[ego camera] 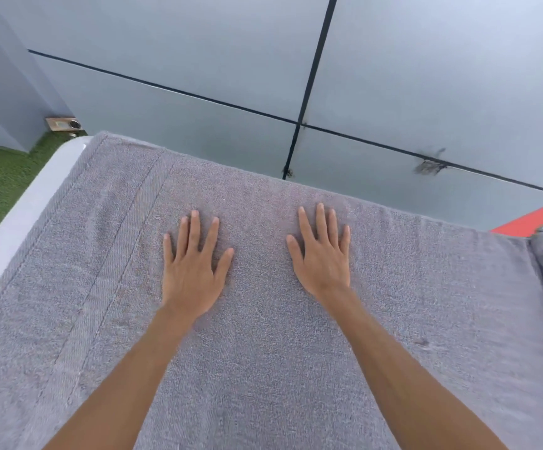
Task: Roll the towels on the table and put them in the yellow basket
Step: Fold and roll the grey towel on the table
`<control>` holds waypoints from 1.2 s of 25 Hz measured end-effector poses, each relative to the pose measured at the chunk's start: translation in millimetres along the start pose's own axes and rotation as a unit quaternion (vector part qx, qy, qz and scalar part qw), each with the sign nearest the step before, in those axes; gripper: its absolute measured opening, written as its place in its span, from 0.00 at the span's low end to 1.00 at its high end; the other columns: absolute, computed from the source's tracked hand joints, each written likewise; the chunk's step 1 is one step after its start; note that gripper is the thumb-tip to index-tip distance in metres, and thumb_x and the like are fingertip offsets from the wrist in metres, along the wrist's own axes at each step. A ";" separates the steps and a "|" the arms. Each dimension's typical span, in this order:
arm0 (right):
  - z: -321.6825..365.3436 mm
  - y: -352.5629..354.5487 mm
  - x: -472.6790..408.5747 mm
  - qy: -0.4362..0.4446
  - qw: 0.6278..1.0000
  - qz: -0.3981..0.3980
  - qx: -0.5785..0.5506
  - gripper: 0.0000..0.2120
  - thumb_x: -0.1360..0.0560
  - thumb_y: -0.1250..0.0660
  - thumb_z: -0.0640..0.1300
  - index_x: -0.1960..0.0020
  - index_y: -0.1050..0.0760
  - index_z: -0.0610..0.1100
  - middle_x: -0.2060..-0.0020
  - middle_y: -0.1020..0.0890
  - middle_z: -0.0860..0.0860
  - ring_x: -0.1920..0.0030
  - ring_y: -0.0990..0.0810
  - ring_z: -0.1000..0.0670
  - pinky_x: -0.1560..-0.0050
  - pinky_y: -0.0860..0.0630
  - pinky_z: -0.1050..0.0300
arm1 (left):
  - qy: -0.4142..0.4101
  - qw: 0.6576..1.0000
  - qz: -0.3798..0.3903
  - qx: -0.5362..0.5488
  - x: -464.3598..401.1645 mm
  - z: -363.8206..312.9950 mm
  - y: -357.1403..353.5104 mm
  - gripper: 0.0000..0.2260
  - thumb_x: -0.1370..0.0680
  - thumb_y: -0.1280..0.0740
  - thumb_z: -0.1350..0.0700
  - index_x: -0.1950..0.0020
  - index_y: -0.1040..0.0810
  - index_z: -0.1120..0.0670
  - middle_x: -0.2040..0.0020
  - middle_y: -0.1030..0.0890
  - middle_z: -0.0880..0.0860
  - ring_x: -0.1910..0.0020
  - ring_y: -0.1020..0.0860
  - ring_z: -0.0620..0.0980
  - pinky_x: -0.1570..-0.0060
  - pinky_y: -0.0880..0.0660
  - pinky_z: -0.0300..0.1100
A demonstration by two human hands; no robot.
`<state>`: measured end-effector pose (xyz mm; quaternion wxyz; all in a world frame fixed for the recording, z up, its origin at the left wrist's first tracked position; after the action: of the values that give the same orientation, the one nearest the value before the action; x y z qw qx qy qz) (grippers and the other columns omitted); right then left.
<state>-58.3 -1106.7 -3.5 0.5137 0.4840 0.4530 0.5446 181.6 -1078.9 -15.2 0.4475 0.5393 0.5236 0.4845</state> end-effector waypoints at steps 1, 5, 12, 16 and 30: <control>1.7 0.7 -5.4 0.005 1.000 0.002 -0.003 0.30 0.20 0.61 0.64 0.22 0.59 0.54 0.22 0.58 0.48 0.23 0.63 0.45 0.25 0.59 0.39 | -0.004 1.000 -0.004 -0.004 -2.3 1.1 0.5 0.30 0.20 0.61 0.35 0.22 0.60 0.46 0.21 0.61 0.54 0.23 0.62 0.53 0.25 0.58 0.58; -5.0 7.2 9.5 0.044 0.997 -0.002 -0.056 0.30 0.20 0.58 0.64 0.22 0.54 0.53 0.22 0.56 0.47 0.23 0.63 0.46 0.25 0.61 0.39 | 0.020 0.999 -0.019 0.023 14.6 -6.0 3.4 0.31 0.20 0.62 0.36 0.21 0.55 0.50 0.21 0.56 0.57 0.22 0.58 0.55 0.25 0.55 0.59; -93.6 10.6 147.6 0.074 0.991 0.044 -0.102 0.28 0.20 0.54 0.61 0.22 0.51 0.53 0.22 0.56 0.49 0.23 0.63 0.49 0.24 0.62 0.42 | 0.006 0.998 -0.013 0.061 183.0 -121.8 -16.2 0.30 0.19 0.58 0.38 0.21 0.48 0.52 0.21 0.51 0.58 0.22 0.52 0.55 0.25 0.51 0.58; -158.2 20.2 222.0 0.115 0.984 0.099 -0.097 0.27 0.19 0.52 0.59 0.23 0.48 0.52 0.22 0.55 0.49 0.23 0.61 0.50 0.25 0.62 0.43 | 0.044 0.993 -0.018 0.104 272.5 -196.1 -30.0 0.29 0.19 0.56 0.39 0.22 0.43 0.54 0.22 0.47 0.59 0.22 0.49 0.57 0.26 0.48 0.60; -352.2 80.0 278.3 0.207 0.957 0.182 -0.086 0.14 0.19 0.43 0.46 0.36 0.26 0.51 0.37 0.24 0.52 0.34 0.29 0.50 0.26 0.50 0.41 | 0.102 0.974 -0.006 0.203 428.5 -429.8 -40.5 0.18 0.21 0.43 0.45 0.37 0.24 0.53 0.31 0.29 0.56 0.31 0.31 0.58 0.37 0.29 0.56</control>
<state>-418.6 -832.5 50.4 0.3409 0.3888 0.4047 0.7542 -257.3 -659.5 23.7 0.2757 0.5637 0.6568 0.4182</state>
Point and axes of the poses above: each hand's wrist, its own x-axis away from the middle knuckle, its own y-axis out of the back of the hand, z = x × y, the point moved 6 cm from there along -x, towards the middle knuckle
